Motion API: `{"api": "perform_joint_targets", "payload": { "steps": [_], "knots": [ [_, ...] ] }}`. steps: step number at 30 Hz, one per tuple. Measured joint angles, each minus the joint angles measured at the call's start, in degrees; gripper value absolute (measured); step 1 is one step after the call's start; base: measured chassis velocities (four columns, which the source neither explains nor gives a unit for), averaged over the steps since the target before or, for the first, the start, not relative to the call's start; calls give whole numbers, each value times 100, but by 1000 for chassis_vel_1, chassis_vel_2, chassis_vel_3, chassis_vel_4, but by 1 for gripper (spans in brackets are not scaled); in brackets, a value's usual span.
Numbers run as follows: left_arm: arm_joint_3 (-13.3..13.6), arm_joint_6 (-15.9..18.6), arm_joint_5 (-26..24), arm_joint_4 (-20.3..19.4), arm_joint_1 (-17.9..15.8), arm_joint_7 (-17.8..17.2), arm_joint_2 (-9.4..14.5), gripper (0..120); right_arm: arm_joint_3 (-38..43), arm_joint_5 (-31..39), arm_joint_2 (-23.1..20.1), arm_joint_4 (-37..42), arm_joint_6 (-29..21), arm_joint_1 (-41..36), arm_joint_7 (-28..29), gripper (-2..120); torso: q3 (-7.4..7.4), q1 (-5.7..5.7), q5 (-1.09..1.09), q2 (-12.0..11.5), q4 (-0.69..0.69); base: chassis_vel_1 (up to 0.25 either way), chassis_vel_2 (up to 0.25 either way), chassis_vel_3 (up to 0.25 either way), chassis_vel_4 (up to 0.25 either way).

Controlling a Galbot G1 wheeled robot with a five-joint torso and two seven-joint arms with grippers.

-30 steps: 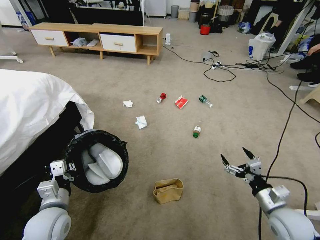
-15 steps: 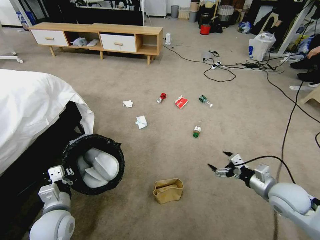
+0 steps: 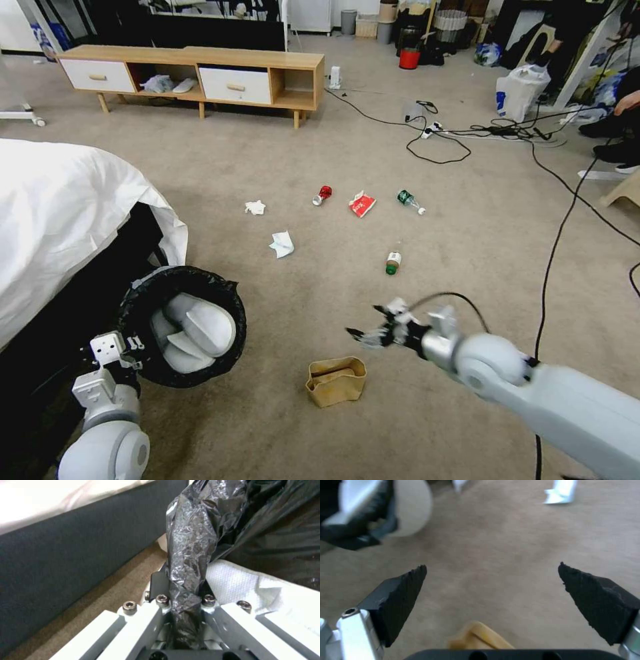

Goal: Pick up the trash bin and place the garbage on the floor into it.

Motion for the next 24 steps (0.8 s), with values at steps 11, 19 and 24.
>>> {"api": "perform_joint_targets", "payload": {
  "steps": [11,19,24],
  "knots": [
    [-109,-51,-30,-163,90,26,-215,1,-1520,422,841,-448,-771,1488,37,100,0,0,0,0,-1,0,0,0,0],
    [-184,-115,-40,-201,153,65,-354,1,-2281,94,913,-692,-1044,2187,-626,100,0,0,0,0,-1,0,0,0,0],
    [-257,-169,-65,-219,225,119,-405,1,-2515,-92,847,-739,-1130,2317,-1044,100,0,0,1,0,-1,0,0,0,0]
  ]
}}
